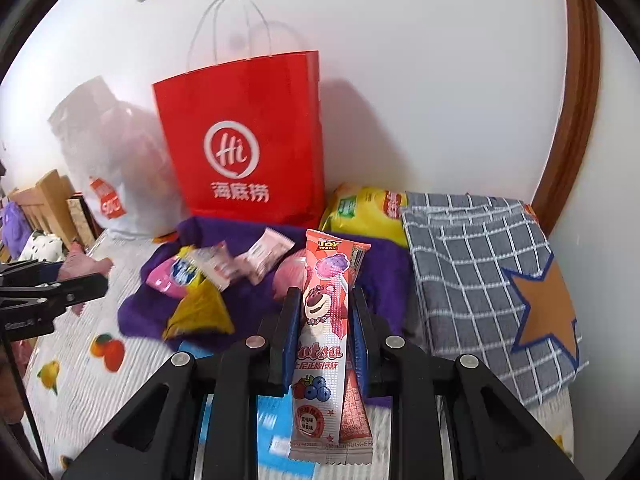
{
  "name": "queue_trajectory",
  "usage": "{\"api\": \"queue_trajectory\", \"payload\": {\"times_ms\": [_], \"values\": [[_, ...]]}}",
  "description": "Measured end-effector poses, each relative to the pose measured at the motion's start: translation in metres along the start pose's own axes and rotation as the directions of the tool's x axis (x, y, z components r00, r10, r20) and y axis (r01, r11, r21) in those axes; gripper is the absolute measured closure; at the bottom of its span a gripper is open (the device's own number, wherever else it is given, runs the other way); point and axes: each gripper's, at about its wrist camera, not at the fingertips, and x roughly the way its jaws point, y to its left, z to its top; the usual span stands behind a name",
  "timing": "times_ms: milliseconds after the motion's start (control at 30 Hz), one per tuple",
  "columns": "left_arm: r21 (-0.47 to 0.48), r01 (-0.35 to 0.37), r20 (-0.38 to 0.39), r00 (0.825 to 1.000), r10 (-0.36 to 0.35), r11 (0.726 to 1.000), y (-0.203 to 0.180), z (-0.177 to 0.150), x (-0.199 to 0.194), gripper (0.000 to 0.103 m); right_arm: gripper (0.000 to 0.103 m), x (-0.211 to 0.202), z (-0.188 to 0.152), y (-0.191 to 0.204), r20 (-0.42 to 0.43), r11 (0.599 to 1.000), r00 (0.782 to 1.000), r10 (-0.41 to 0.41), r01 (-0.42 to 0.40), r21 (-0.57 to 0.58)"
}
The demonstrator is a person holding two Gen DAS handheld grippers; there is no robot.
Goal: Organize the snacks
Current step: 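Lift the peach candy and lollipop and carry both over the purple towel, then lower both snacks onto the towel and open both tools to release them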
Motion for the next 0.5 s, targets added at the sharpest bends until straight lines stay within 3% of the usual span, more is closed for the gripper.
{"api": "queue_trajectory", "payload": {"times_ms": [233,500], "values": [[0.004,0.001,-0.005,1.000,-0.001,1.000,0.000,0.024,0.024,0.052,0.079,0.035,0.024,-0.017,-0.029,1.000,1.000,0.003,-0.003,0.027],[0.024,0.016,-0.041,0.999,-0.015,1.000,-0.008,0.038,0.065,0.052,0.079,0.074,0.024,-0.027,-0.089,0.999,0.996,0.010,-0.006,0.041]]}}
